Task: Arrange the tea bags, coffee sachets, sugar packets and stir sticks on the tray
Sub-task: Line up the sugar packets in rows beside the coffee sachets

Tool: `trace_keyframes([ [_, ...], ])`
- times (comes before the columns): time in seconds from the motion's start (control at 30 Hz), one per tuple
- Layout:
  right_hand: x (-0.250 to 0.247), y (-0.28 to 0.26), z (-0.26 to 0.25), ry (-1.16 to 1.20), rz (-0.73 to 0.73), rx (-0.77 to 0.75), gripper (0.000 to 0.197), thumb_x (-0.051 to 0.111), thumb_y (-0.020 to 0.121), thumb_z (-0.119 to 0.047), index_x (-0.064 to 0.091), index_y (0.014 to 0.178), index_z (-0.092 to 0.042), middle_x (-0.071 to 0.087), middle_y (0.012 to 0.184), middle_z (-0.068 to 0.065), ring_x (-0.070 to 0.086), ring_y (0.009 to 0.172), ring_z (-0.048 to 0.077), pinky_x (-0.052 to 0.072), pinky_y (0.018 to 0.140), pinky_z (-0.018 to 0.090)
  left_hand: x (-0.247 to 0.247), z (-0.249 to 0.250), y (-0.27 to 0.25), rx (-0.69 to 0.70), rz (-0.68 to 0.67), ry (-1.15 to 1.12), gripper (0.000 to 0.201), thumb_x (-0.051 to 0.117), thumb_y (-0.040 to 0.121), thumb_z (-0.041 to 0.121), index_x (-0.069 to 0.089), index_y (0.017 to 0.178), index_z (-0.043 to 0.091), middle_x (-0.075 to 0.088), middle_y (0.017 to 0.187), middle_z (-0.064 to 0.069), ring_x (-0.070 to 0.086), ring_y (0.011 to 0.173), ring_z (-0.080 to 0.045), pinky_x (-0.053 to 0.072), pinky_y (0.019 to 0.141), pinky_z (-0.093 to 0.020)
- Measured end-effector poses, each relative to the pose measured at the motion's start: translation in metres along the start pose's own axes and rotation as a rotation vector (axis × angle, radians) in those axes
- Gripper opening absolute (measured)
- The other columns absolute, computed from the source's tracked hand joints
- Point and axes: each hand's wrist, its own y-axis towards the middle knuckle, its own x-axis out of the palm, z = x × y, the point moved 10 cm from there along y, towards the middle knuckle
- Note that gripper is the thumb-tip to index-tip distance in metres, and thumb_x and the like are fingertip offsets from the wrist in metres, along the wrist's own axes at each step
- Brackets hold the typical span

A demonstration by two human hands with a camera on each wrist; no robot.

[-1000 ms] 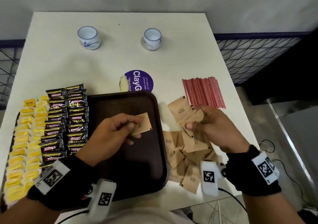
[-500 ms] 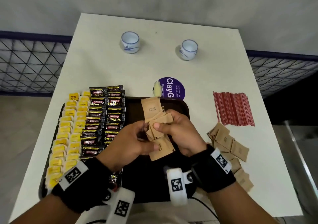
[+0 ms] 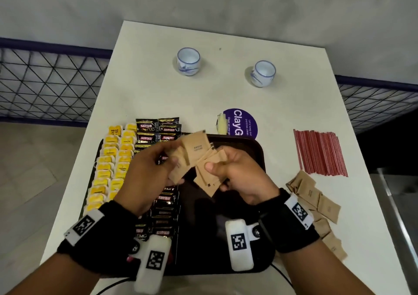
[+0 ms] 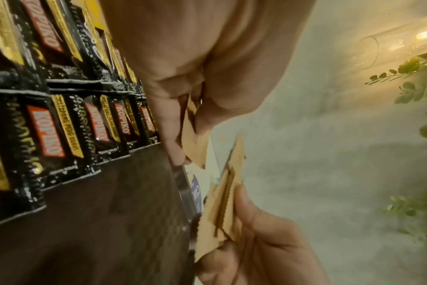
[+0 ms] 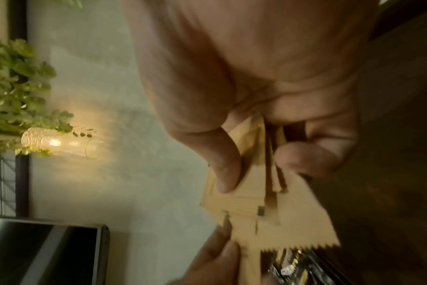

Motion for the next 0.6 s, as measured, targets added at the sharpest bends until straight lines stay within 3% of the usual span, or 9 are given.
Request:
trace_keyframes([
  [0.17, 0.024, 0.006, 0.008, -0.086, -0.044, 0.027, 0.015, 0.062, 0.095, -0.007, 0.061, 0.088, -0.02, 0.069, 0.082, 0.003, 0.06, 0.067, 0.015, 0.041, 0.046, 0.024, 0.013, -0.005, -0.002, -0.105, -0.119, -0.167, 0.029, 0.047, 0.102, 0.005, 0.07, 0.115, 0.015, 0.076, 0.105, -0.014, 0.071, 0.097, -0.035, 0.059, 0.075, -0.051],
  [0.3, 0.032, 0.007, 0.008, -0.086, -0.051, 0.022, 0.017, 0.06, 0.094, 0.0, 0.06, 0.09, -0.017, 0.067, 0.082, 0.003, 0.06, 0.068, 0.015, 0.045, 0.05, 0.024, 0.004, -0.006, 0.001, -0.101, -0.1, -0.141, 0.023, 0.052, 0.104, 0.026, 0.073, 0.112, 0.021, 0.077, 0.099, -0.011, 0.074, 0.089, -0.029, 0.06, 0.072, -0.046],
  [0.47, 0.028, 0.01, -0.003, 0.009, 0.039, -0.076, 0.029, 0.064, 0.088, 0.01, 0.054, 0.099, -0.014, 0.066, 0.104, 0.014, 0.066, 0.078, 0.023, 0.052, 0.054, 0.028, -0.007, -0.005, 0.004, -0.031, -0.035, -0.012, 0.019, 0.058, 0.101, 0.013, 0.075, 0.105, 0.022, 0.078, 0.095, -0.002, 0.075, 0.084, -0.021, 0.061, 0.062, -0.037],
  [0.6, 0.024, 0.01, -0.012, 0.011, 0.123, -0.162, 0.03, 0.071, 0.083, 0.011, 0.055, 0.096, -0.011, 0.065, 0.109, 0.021, 0.068, 0.074, 0.027, 0.056, 0.054, 0.03, -0.004, -0.012, 0.001, -0.109, -0.099, -0.057, 0.023, 0.055, 0.103, 0.013, 0.074, 0.111, 0.022, 0.079, 0.099, -0.004, 0.077, 0.088, -0.027, 0.062, 0.067, -0.044],
])
